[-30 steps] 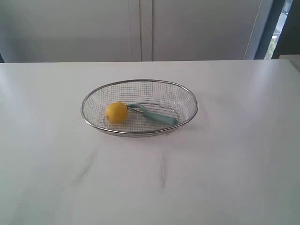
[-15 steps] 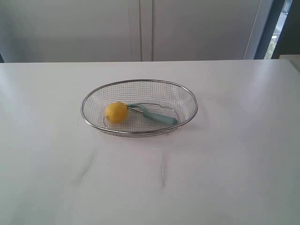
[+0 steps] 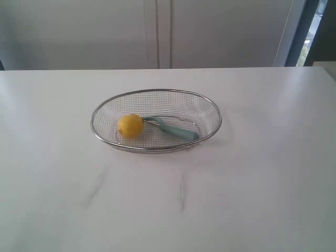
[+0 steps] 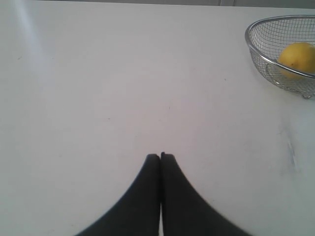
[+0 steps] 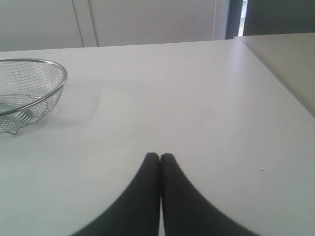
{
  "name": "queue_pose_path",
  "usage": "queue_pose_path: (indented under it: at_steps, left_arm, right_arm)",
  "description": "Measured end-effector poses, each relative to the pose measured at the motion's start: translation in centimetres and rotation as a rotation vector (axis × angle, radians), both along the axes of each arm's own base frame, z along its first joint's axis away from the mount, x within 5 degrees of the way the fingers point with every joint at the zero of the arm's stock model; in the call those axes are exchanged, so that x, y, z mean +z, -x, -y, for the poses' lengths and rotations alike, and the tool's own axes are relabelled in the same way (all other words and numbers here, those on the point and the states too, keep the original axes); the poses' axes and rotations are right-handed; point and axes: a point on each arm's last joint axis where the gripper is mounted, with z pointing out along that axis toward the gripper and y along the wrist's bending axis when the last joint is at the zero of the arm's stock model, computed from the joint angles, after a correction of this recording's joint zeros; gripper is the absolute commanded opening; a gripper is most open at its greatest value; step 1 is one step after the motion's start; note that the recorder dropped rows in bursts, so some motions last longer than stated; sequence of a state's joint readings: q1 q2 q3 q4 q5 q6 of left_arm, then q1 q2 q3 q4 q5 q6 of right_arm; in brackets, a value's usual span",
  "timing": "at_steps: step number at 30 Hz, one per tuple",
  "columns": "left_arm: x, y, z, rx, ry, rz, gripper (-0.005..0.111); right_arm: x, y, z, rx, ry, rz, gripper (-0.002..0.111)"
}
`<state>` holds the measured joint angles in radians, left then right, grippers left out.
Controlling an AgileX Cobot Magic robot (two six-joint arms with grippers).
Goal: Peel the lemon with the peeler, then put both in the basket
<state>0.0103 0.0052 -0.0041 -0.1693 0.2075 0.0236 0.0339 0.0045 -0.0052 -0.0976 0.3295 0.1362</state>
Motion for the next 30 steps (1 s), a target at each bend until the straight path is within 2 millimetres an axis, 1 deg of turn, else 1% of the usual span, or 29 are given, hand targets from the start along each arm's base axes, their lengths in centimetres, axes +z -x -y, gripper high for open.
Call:
queue_pose_path:
  at_steps: [30]
  left_arm:
    - [0.0, 0.0, 0.0, 0.0, 0.0, 0.0, 0.0]
  right_arm:
    - [0.02, 0.0, -0.09, 0.016, 0.0, 0.002, 0.0]
